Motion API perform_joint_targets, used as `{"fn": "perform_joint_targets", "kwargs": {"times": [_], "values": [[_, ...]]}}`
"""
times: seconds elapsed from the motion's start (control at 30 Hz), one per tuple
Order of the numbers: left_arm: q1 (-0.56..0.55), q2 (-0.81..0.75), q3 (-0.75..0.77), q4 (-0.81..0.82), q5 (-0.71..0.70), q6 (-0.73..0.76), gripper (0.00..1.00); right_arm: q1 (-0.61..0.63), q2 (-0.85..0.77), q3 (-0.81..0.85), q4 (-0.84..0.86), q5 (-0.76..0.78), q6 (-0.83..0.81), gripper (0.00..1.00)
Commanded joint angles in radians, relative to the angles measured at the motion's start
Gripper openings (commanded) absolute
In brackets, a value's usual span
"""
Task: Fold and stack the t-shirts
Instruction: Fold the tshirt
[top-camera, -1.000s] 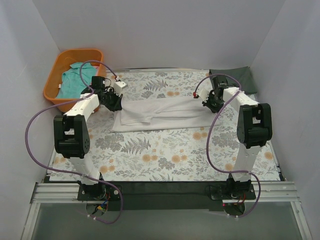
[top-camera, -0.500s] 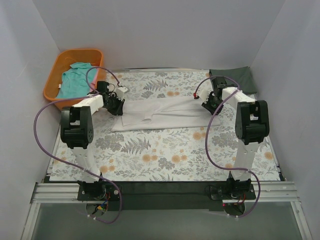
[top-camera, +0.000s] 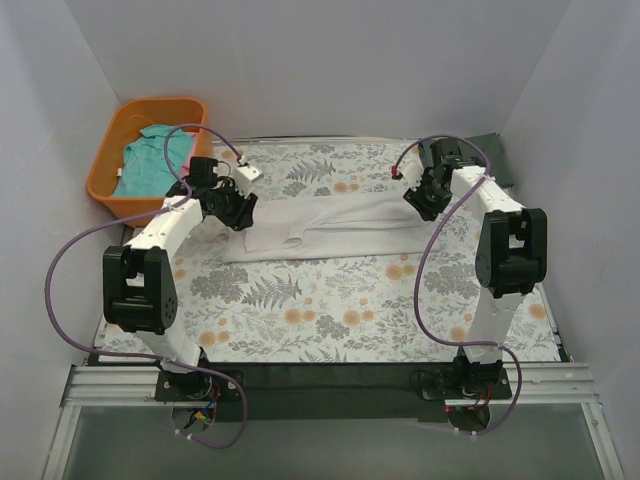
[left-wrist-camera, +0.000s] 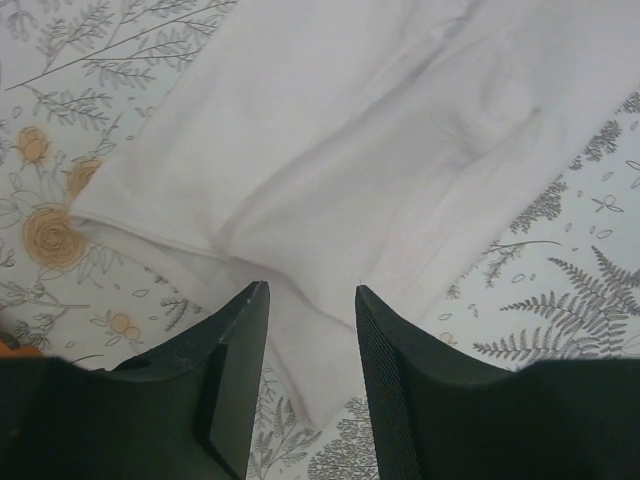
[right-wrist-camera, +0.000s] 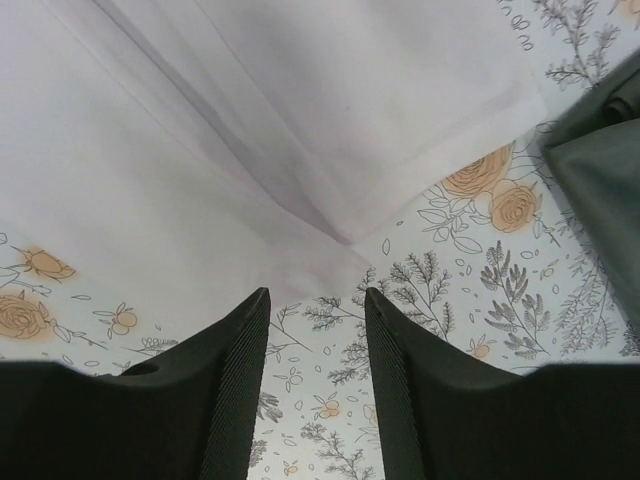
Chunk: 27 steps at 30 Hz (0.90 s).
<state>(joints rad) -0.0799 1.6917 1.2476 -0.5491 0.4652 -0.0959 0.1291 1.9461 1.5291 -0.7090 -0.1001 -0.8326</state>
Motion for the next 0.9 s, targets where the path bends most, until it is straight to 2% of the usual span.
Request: {"fn": "perform_joint_targets", "kwargs": {"times": [0.0,0.07,0.13,0.5,0.73,0.87], "values": [[-0.046,-0.020,-0.072,-0.034,-0.040,0.025,0.39,0.003,-0.052,0.043,-0.052,-0.046,0.046,0.41],[-0.070,-0.015,-0.088,-0.026,-0.062,0.003,0.39,0.001,-0.056,0.036,-0.055,-0.053,0.055,0.41],[-0.093,-0.009,-0.111,-0.012,-0.088,-0.019,0.45,0.001,-0.056,0.031,-0.055,-0.050,0.058,0.41],[-0.127,0.072,-0.140,0.064,-0.174,-0.050,0.44,0.003,-0.056,0.019,-0.060,-0.043,0.056,0.41],[-0.129,0.099,-0.122,0.089,-0.186,-0.054,0.33,0.003,-0.062,0.016,-0.069,-0.039,0.050,0.41],[-0.129,0.089,-0.111,0.092,-0.175,-0.053,0.31,0.004,-0.067,0.003,-0.072,-0.044,0.052,0.41]]}}
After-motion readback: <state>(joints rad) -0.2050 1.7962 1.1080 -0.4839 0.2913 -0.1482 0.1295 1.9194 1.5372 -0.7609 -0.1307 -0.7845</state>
